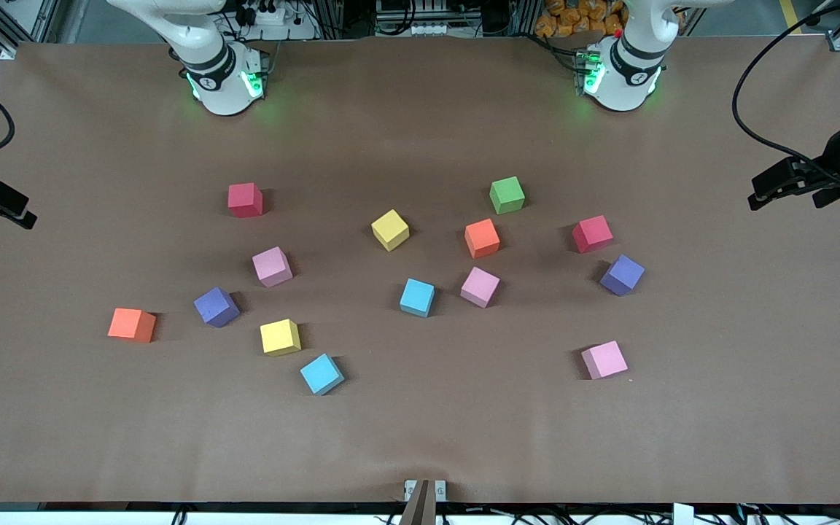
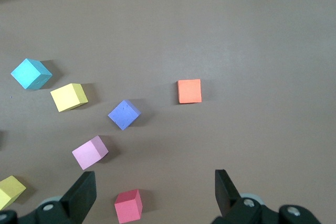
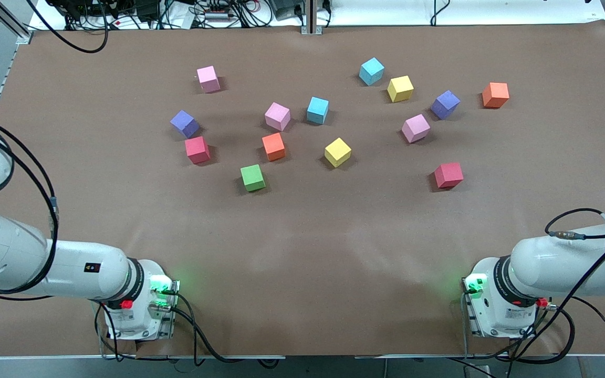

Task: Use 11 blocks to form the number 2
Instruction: 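Reach the right gripper to the pink cube while the left gripper reaches green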

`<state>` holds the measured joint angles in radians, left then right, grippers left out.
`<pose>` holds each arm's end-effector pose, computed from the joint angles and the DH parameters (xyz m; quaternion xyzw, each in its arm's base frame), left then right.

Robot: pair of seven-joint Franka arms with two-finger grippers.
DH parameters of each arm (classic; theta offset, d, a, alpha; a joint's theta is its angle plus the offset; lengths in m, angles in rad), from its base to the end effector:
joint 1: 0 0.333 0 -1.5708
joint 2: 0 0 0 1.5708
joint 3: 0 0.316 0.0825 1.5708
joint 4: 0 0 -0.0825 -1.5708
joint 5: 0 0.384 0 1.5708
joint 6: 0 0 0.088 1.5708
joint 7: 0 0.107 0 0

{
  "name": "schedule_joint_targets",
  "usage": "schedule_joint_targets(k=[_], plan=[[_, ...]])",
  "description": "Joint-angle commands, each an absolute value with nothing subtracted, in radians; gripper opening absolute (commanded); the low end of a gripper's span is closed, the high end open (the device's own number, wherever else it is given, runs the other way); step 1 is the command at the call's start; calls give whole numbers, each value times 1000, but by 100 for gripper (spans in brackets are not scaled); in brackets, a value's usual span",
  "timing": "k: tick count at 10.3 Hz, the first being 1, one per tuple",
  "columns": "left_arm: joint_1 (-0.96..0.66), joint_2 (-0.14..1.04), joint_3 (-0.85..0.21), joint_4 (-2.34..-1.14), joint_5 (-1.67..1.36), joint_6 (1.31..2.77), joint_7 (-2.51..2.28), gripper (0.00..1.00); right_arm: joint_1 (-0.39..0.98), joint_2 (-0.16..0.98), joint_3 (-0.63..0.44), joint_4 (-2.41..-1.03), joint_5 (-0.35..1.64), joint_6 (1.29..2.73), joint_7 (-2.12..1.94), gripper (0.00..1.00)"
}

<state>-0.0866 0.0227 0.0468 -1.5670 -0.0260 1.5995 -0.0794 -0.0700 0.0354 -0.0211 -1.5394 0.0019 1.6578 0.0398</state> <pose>0.5636 -0.0255 0.6162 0.9997 0.0201 0.0042 0.0127 0.5722 -0.0519 0.6275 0.9970 -0.0654 0.0415 0.0005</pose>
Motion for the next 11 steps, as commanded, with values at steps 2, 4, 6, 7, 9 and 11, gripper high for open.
schedule_joint_targets(k=[2, 4, 6, 7, 9, 11], plan=[[-90, 20, 44, -1555, -14, 1586, -75, 100, -86, 38, -8, -1529, 15, 1641, 41, 100], [-97, 26, 43, -1554, -14, 1586, -78, 100, -87, 41, -8, -1531, 14, 1641, 38, 100], [-98, 50, 32, -1565, -15, 1586, -80, 100, -75, 41, -6, -1572, 17, 1654, 38, 100], [-97, 90, 25, -1577, -20, 1589, -89, 100, -60, 41, -6, -1597, 17, 1654, 38, 100], [-95, 123, -9, -1671, -25, 1688, -90, 100, -34, 41, -6, -1681, 18, 1698, 38, 100], [-74, 121, -9, -1780, -29, 1755, -91, 100, 7, 41, -6, -1782, 18, 1753, 38, 100]])
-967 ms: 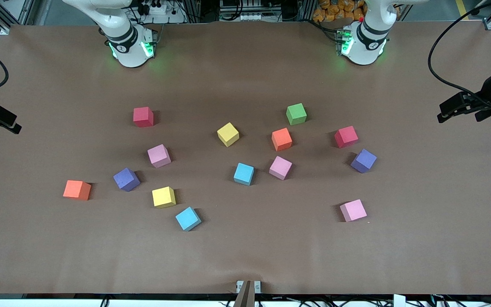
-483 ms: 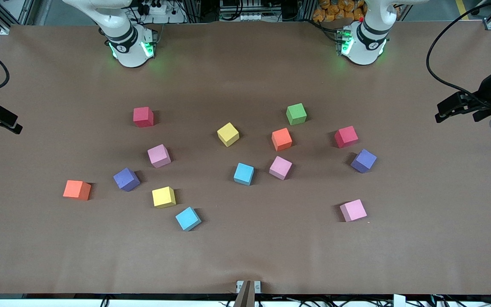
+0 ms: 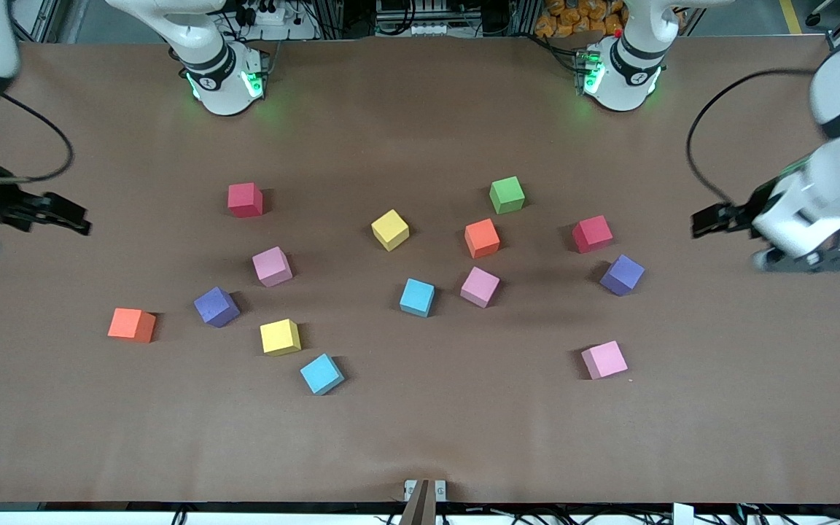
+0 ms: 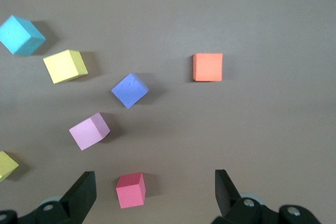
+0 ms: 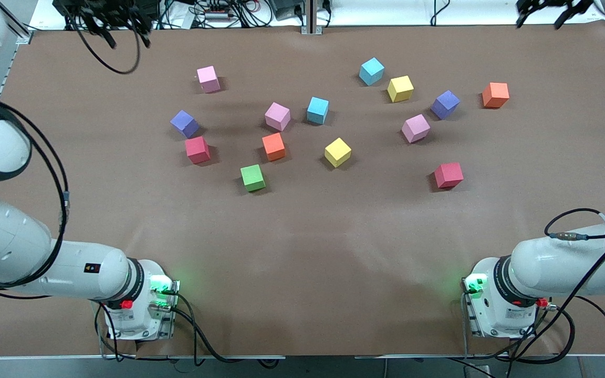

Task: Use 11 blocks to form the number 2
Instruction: 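Reach the right gripper to the pink cube while the left gripper reaches green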

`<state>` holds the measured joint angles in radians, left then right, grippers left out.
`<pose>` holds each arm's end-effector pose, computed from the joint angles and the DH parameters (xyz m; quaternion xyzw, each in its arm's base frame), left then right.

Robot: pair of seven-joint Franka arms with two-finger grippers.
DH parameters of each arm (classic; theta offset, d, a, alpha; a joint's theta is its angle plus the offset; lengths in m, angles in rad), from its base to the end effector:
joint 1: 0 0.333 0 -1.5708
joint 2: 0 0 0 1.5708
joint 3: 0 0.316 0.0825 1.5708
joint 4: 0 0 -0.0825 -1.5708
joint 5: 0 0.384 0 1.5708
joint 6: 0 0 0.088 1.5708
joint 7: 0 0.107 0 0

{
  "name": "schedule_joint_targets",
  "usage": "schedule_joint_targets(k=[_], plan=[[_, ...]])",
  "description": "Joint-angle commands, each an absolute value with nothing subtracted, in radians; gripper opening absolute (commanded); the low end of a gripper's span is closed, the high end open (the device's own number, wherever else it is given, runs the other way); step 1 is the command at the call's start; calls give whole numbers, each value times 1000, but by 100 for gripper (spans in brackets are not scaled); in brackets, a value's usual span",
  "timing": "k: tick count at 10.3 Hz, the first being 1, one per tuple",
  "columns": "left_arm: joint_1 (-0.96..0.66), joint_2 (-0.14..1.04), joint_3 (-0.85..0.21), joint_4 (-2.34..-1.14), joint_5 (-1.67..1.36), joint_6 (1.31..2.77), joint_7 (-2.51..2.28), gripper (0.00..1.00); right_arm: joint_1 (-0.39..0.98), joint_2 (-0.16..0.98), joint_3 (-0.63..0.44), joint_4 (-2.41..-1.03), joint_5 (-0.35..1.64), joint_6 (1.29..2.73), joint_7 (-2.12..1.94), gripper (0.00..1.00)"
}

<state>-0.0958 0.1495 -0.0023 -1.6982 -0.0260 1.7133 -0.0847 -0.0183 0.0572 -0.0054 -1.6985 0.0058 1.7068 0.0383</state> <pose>0.5904 -0.0605 0.4898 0.9977 -0.0040 -0.0680 0.0067 0.5756 -0.0130 0.5431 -0.9992 0.0314 0.0245 0.0025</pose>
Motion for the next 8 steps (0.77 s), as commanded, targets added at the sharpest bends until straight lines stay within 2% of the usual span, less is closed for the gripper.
schedule_joint_targets(k=[1, 3, 8], plan=[[-61, 123, -9, -1837, -29, 1807, -92, 100, 29, 41, -5, -1843, 18, 1810, 38, 100], [-48, 124, -9, -1910, -29, 1874, -116, 100, 72, 57, -5, -1917, 18, 1903, 38, 100], [-124, 155, -20, -2029, -26, 1956, -298, 100, 173, 213, -3, -1924, 21, 1976, -32, 100]])
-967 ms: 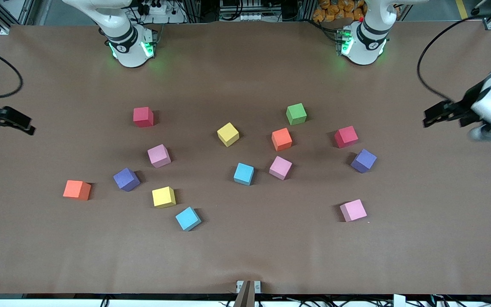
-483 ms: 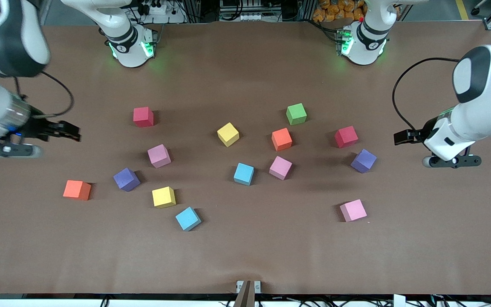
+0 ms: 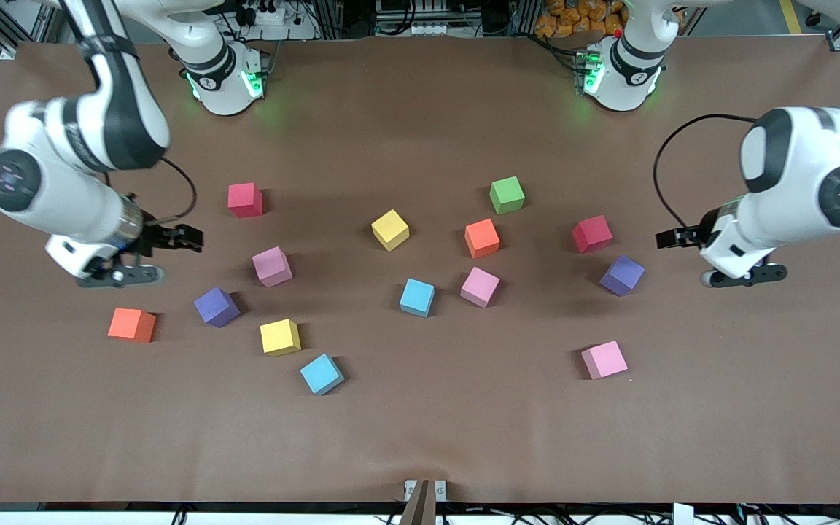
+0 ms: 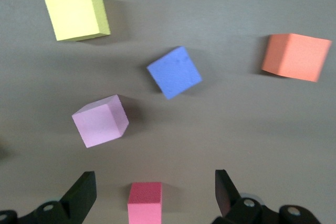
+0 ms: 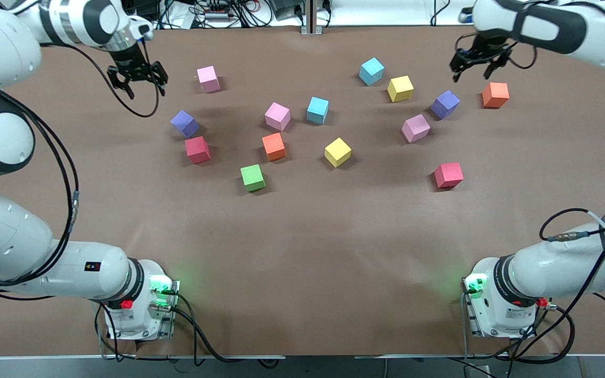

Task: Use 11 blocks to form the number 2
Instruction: 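Reach the right gripper to the pink cube while the left gripper reaches green, then grasp the pink cube with the right gripper while the left grasps green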

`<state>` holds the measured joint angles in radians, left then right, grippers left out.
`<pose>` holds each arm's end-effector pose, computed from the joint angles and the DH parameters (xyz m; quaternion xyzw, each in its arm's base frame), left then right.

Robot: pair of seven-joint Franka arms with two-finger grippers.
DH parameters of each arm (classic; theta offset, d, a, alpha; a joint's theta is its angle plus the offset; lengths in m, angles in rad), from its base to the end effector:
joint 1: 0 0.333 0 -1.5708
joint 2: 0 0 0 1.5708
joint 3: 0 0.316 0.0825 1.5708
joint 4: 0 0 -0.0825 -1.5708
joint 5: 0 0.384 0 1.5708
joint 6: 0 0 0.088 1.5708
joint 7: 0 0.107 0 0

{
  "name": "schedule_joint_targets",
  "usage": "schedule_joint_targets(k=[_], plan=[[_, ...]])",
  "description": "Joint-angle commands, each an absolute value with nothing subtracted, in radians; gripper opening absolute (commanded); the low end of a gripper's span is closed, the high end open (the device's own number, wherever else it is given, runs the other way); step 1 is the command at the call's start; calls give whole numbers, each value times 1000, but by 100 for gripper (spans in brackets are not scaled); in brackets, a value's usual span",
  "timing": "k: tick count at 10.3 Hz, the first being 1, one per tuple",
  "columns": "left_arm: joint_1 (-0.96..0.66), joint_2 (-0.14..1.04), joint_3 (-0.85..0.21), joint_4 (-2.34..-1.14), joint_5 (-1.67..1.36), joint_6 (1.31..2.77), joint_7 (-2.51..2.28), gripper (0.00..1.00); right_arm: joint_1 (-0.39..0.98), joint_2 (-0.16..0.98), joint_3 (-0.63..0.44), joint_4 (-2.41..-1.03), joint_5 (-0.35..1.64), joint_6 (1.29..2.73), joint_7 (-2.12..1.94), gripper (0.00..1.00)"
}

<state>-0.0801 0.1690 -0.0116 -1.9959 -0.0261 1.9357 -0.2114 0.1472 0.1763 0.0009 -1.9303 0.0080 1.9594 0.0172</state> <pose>0.5578 -0.0529 0.3599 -0.9912 -0.0654 0.1149 0.0049 0.5739 0.0861 0.3858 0.9953 0.0634 -0.0736 0.0024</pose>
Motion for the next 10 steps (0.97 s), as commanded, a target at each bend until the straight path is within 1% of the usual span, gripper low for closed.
schedule_joint_targets(k=[1, 4, 5, 7, 8, 9, 10], plan=[[-168, 156, -35, -2039, -23, 1956, -389, 100, 182, 238, -3, -1925, 21, 1996, -49, 100], [-285, 170, -58, -2045, -41, 1954, -601, 100, 230, 307, -3, -1927, 72, 2042, -58, 100], [-313, 172, -80, -2045, -72, 1954, -670, 100, 241, 320, -3, -1930, 72, 2052, -58, 100], [-339, 178, -162, -2065, -116, 1962, -789, 100, 251, 357, -3, -1947, 72, 2112, -60, 100], [-337, 182, -222, -2109, -120, 2030, -855, 100, 258, 373, -3, -1953, 72, 2138, -60, 100], [-336, 178, -285, -2179, -120, 2140, -943, 100, 262, 382, -3, -1954, 72, 2143, -60, 100], [-336, 178, -329, -2218, -120, 2182, -980, 100, 268, 393, -3, -1954, 72, 2151, -60, 100]])
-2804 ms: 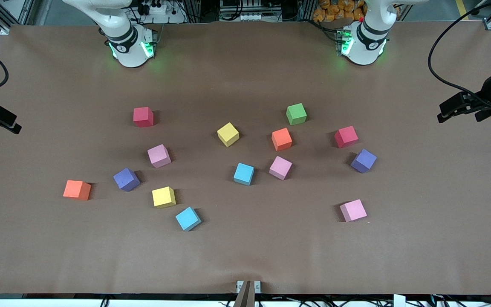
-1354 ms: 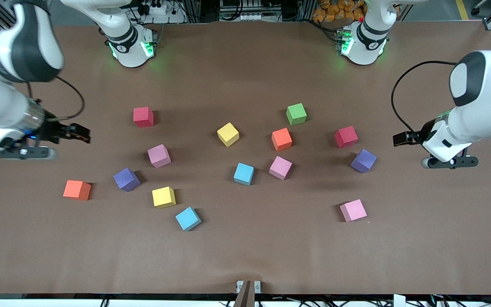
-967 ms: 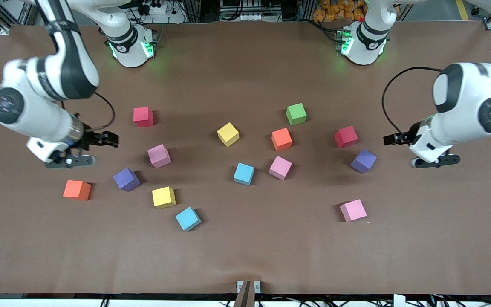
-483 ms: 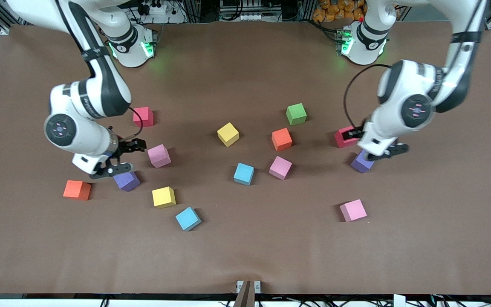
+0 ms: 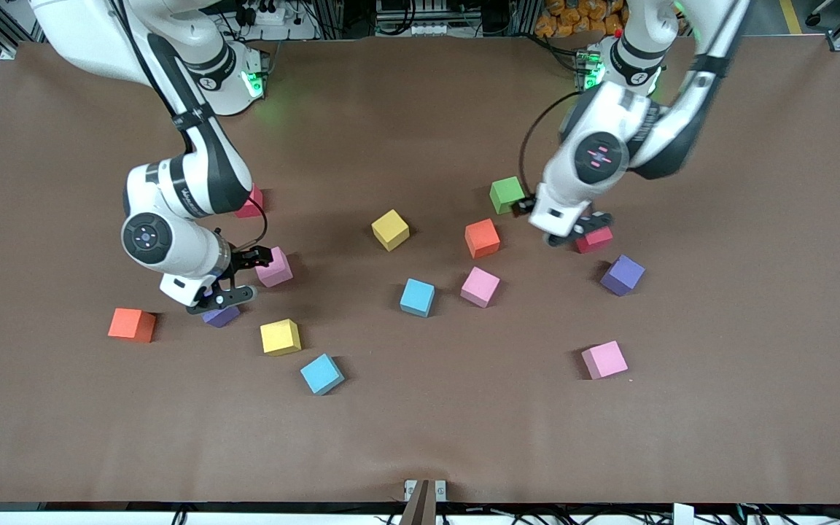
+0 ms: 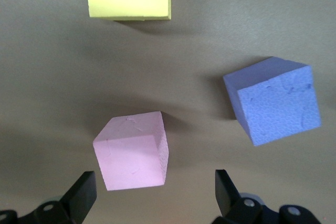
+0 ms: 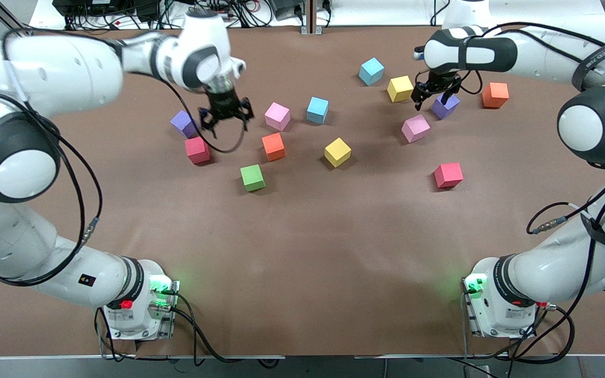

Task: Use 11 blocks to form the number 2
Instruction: 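Grasp the pink cube with the right gripper while the left grasps green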

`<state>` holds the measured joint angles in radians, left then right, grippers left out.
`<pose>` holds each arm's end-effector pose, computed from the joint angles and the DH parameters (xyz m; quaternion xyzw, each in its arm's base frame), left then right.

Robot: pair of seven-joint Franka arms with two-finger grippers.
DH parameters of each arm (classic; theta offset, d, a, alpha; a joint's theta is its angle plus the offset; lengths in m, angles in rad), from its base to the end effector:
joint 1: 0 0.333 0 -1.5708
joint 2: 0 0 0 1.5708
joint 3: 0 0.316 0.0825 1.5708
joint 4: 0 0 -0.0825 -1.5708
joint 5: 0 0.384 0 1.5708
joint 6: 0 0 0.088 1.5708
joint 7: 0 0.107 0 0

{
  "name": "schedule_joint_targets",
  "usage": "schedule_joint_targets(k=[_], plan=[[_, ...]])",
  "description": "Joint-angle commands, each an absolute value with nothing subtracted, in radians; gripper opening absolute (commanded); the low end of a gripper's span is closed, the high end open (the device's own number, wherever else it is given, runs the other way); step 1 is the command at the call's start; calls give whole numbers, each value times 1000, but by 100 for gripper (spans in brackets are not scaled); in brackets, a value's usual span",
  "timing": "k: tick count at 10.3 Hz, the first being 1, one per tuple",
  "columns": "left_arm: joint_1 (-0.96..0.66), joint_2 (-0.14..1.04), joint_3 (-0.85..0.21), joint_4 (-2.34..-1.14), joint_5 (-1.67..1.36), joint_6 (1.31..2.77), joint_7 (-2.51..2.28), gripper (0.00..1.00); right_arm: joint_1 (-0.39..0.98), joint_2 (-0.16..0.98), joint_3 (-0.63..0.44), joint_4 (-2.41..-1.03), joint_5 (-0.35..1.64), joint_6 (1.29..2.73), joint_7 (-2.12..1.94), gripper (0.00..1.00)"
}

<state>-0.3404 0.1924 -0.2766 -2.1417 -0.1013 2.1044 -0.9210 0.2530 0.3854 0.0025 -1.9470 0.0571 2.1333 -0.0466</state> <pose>0.4363 -0.3142 0.3016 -0.9751 -0.1796 0.1265 0.0297 0.5753 0.1528 0.2673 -0.9860 -0.1323 0.1012 0.0125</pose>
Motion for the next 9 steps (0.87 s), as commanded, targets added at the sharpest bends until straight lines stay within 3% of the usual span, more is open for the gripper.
schedule_joint_targets(k=[1, 3, 9], plan=[[-337, 181, -353, -2245, -120, 2209, -985, 100, 271, 402, -3, -1956, 72, 2158, -60, 100], [-374, 189, -379, -2321, -120, 2322, -1014, 100, 291, 420, -3, -1956, 72, 2177, -63, 100], [-399, 247, -379, -2339, -72, 2384, -1014, 100, 319, 460, -3, -2005, 71, 2279, -63, 100]])
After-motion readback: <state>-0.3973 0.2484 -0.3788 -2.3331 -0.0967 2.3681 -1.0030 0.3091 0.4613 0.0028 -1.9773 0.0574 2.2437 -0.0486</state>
